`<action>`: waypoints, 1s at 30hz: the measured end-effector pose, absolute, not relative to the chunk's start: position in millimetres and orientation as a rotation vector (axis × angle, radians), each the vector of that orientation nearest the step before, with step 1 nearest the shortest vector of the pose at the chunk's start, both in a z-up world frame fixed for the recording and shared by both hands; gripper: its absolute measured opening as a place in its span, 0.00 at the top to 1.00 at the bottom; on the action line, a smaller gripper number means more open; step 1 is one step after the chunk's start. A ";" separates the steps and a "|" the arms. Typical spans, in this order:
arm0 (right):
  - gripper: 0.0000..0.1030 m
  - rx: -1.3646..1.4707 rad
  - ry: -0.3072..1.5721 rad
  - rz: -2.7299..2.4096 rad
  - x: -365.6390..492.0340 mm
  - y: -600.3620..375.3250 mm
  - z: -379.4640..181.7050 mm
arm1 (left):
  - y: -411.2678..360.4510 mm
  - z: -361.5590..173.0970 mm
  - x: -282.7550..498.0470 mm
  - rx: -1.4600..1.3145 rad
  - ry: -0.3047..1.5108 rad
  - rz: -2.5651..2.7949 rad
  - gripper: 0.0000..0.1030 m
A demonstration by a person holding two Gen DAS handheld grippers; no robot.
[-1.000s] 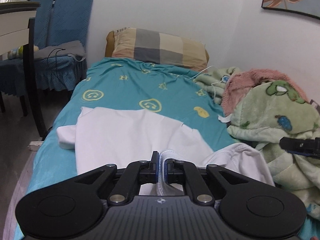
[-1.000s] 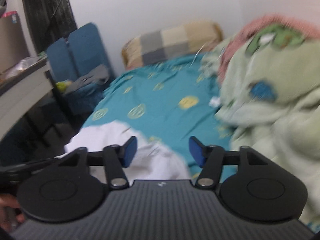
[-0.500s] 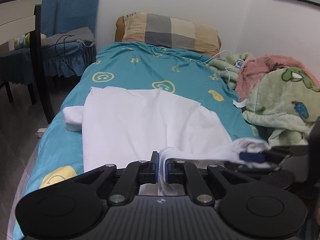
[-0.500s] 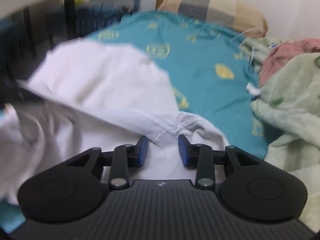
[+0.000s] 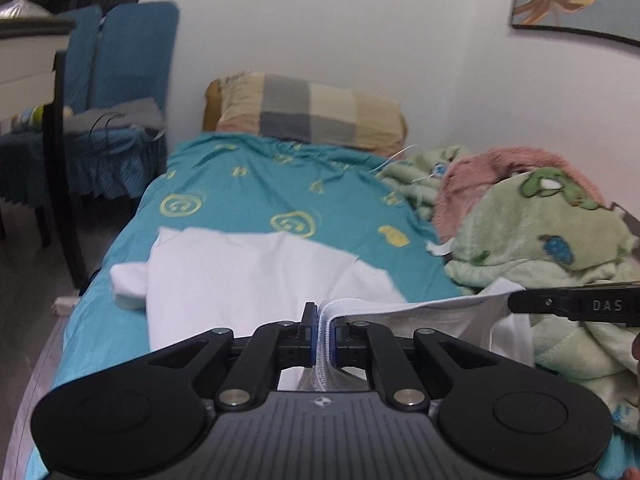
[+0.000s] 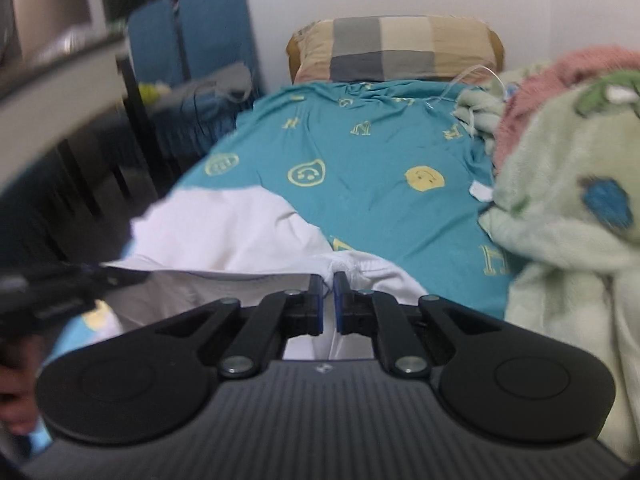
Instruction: Fold clothes
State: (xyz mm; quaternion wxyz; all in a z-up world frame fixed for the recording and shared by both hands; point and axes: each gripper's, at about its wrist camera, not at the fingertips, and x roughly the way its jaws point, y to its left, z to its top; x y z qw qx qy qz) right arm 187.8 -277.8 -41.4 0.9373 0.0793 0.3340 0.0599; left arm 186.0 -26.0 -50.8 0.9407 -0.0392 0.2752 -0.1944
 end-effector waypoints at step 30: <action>0.55 0.235 0.766 -0.095 228.8 -264.0 -111.2 | -36.4 -22.4 116.8 -0.080 0.359 -0.502 0.95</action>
